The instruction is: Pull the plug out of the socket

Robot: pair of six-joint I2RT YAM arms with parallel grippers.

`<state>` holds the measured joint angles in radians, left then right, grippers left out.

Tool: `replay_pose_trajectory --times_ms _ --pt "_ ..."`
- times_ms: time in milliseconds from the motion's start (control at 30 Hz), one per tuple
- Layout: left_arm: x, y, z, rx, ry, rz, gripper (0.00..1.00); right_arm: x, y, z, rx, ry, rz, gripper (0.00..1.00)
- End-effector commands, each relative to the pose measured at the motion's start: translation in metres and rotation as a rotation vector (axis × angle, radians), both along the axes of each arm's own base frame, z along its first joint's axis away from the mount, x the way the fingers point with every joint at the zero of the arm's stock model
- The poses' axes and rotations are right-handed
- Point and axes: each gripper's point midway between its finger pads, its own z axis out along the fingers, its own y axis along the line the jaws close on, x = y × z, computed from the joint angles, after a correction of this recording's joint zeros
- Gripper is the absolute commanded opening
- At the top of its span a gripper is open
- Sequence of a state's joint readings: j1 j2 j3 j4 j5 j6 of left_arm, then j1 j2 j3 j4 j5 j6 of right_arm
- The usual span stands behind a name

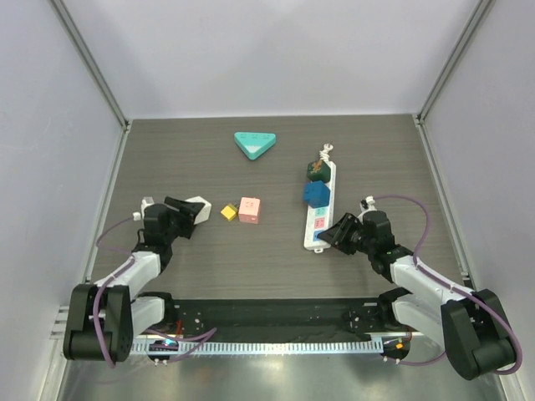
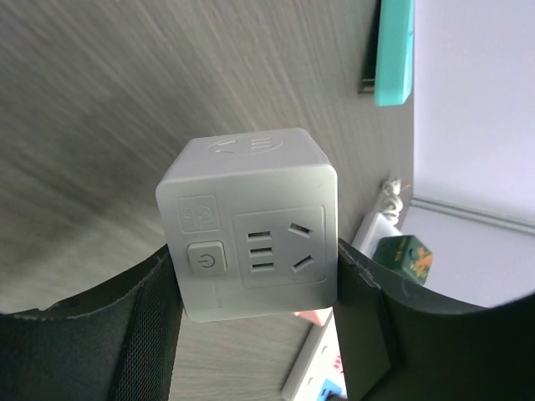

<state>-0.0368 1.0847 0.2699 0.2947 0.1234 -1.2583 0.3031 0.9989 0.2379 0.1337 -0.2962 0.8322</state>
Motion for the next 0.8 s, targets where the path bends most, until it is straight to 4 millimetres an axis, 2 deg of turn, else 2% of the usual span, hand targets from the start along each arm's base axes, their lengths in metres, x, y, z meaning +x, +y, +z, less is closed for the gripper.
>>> replay_pose_trajectory --times_ms 0,100,267,333,367,567,767 --pt "0.034 0.000 0.045 -0.058 -0.160 0.029 0.21 -0.008 -0.006 -0.010 -0.059 0.029 0.026 0.01" --pt "0.038 -0.001 0.036 -0.057 -0.134 0.027 0.28 -0.008 -0.006 -0.010 -0.057 0.029 0.027 0.01" --pt "0.047 -0.004 0.028 -0.070 -0.114 0.012 0.34 -0.009 -0.005 -0.012 -0.056 0.035 0.035 0.01" --pt "0.049 -0.006 0.021 -0.064 -0.101 -0.002 0.40 -0.010 -0.005 -0.013 -0.058 0.036 0.036 0.01" --pt "0.049 -0.006 0.017 -0.047 -0.100 -0.014 0.46 -0.010 -0.006 -0.013 -0.059 0.037 0.033 0.01" --pt "0.038 -0.003 -0.003 -0.001 -0.088 -0.024 0.65 -0.012 -0.005 -0.018 -0.055 0.048 0.037 0.01" --pt "0.022 0.000 -0.010 0.026 -0.040 -0.021 0.86 -0.011 -0.004 -0.019 -0.052 0.049 0.037 0.01"
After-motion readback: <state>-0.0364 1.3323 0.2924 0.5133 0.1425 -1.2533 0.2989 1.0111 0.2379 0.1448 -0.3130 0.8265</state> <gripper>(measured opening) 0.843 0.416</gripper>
